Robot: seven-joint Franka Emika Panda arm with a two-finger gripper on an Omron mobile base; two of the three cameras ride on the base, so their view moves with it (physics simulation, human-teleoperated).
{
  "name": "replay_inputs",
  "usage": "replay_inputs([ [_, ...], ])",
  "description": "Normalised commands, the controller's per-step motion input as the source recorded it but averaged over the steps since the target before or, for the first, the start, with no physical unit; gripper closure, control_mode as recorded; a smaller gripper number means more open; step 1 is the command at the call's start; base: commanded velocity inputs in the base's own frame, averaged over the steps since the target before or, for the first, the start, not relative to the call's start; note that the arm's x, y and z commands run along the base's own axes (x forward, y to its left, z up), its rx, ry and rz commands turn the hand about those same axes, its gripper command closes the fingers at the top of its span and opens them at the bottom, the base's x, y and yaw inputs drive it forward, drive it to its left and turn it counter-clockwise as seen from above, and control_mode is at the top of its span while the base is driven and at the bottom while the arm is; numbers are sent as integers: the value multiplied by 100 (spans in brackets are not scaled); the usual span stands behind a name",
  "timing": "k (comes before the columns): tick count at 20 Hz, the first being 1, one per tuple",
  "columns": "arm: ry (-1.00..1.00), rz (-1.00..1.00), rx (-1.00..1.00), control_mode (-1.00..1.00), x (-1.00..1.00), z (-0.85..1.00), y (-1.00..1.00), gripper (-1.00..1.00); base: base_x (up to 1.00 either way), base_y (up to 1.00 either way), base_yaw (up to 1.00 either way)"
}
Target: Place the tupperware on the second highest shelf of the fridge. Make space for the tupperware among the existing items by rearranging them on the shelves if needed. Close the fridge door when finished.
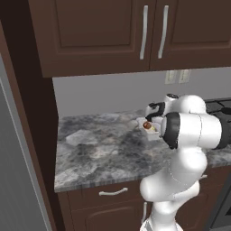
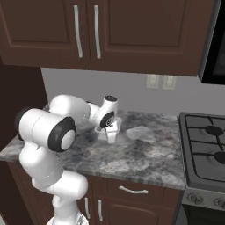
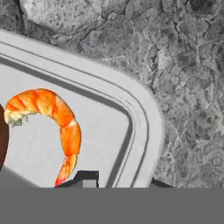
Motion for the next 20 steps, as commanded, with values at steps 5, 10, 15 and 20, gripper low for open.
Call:
replay_inputs([
  [5,-21,0,-3,-100,-100,72,18,100,0,0,0],
  [10,-19,0,-2,-100,-100,100,31,100,0,0,0],
  [15,-8,0,-1,-100,-100,100,26,100,0,0,0],
  [20,-3,1,0,-100,-93,99,5,100,0,0,0],
])
